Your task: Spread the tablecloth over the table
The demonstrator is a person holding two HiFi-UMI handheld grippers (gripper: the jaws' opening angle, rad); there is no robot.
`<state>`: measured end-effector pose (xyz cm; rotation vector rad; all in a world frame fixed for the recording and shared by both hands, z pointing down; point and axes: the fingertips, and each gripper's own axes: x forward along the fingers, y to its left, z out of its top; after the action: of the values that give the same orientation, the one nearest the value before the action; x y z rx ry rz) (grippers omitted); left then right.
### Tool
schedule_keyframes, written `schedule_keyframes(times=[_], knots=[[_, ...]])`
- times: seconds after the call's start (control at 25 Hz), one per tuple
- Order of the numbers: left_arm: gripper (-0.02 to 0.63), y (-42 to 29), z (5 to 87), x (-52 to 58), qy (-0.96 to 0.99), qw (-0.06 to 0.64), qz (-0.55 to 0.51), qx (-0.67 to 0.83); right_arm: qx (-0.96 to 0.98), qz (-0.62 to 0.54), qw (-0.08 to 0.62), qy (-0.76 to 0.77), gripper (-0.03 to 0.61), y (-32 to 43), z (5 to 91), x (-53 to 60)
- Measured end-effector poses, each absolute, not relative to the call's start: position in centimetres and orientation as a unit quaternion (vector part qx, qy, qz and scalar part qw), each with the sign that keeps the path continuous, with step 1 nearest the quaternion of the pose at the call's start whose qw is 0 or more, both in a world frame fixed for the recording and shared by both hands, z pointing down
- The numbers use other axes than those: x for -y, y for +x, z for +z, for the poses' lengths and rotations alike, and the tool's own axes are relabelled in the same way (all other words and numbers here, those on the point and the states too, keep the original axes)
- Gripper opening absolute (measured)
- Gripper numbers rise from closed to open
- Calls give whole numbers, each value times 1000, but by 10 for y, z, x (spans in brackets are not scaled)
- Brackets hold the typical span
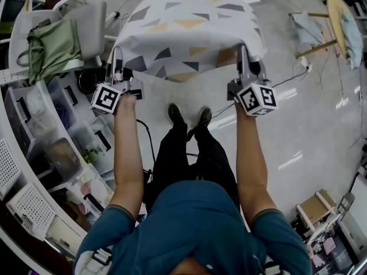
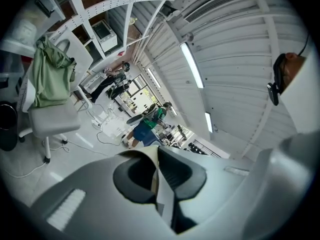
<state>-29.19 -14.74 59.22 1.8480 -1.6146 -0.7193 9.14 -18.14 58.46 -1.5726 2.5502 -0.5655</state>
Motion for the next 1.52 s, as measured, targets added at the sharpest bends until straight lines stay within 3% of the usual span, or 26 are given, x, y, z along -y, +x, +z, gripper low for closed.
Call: schedule_keyframes(times=[0.24, 0.88, 1.04, 1.24, 1.52], knots=[[14, -279, 631, 125, 675, 329, -285, 596, -816, -254, 61, -515, 29, 106, 626, 167], [34, -259, 742, 80, 669, 367, -206, 612, -772, -340, 6, -537, 32, 132, 756, 141], [49, -252, 772, 73, 662, 380, -180, 620, -755, -345, -22, -557, 51, 140, 783, 139], [74, -246, 807, 66, 650, 391, -142, 636, -728, -350, -70, -585, 129, 154, 816, 129], [121, -244, 849, 57, 629, 421, -83, 648, -704, -373, -128, -591, 147, 162, 848, 125]])
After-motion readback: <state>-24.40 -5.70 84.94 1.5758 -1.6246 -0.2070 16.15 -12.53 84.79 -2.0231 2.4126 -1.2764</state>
